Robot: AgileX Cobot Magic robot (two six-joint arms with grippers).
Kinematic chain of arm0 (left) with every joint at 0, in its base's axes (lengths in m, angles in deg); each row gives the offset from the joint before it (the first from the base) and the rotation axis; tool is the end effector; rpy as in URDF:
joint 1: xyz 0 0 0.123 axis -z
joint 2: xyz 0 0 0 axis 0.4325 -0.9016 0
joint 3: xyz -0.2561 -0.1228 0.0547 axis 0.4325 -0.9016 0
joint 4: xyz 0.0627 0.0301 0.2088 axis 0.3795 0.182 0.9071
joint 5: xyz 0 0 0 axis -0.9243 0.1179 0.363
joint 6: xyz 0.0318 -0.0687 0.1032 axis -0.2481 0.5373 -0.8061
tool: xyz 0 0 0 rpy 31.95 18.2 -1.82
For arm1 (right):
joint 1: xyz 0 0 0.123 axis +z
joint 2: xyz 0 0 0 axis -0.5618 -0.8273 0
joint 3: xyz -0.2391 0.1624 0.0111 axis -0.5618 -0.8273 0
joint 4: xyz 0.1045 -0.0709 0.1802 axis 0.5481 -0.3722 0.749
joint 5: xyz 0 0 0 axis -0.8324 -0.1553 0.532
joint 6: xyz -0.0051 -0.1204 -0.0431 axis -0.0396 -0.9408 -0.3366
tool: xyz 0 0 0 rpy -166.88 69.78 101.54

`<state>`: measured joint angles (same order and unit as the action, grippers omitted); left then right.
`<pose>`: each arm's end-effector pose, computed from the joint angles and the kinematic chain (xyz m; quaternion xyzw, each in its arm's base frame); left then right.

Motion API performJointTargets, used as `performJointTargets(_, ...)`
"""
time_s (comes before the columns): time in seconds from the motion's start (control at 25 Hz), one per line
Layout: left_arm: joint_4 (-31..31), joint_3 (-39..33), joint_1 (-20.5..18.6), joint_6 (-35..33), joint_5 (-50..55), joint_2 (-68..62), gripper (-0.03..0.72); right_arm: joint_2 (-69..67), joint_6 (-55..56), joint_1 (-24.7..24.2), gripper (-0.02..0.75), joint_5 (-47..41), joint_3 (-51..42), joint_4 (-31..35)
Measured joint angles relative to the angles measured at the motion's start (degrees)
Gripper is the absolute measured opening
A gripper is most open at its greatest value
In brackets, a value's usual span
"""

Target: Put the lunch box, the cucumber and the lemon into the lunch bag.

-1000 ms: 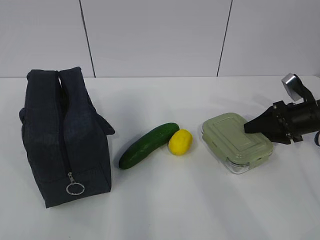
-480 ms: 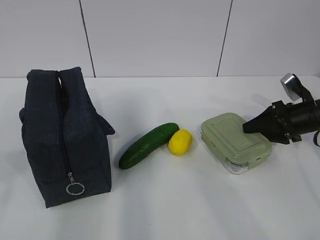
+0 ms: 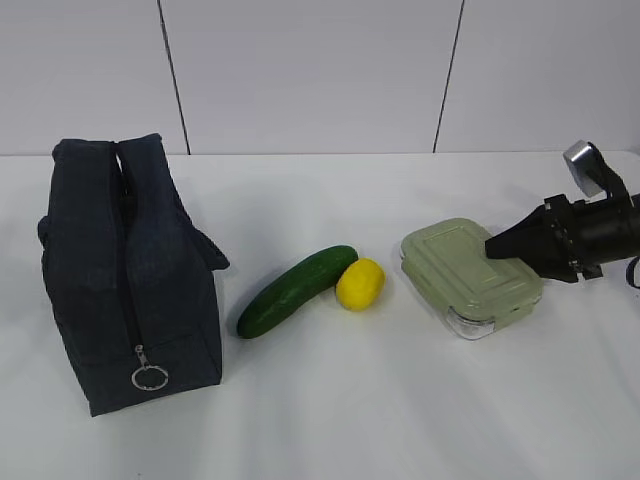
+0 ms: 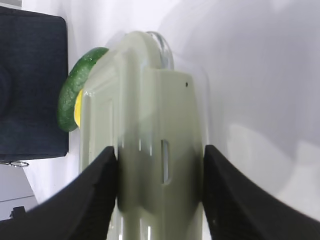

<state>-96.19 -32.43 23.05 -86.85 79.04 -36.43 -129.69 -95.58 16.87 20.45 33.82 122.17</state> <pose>0.1254 -0.0389 0.2794 -0.1503 0.8590 -0.2551 0.4177 0.3806 -0.0051 0.1263 -0.0303 0.8746 0.4482 0.1826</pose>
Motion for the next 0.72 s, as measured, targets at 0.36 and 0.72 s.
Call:
performJointTargets(0.36, -8.88, 2.88, 0.00, -5.27, -4.09, -9.15, 0.391, 3.01, 0.23, 0.05, 0.398, 0.03, -0.11, 0.54)
performJointTargets(0.72, -23.32, 9.18, 0.00, -18.68, -5.45, -22.58, 0.391, 5.25, 0.81, 0.05, 0.398, 0.03, -0.11, 0.81)
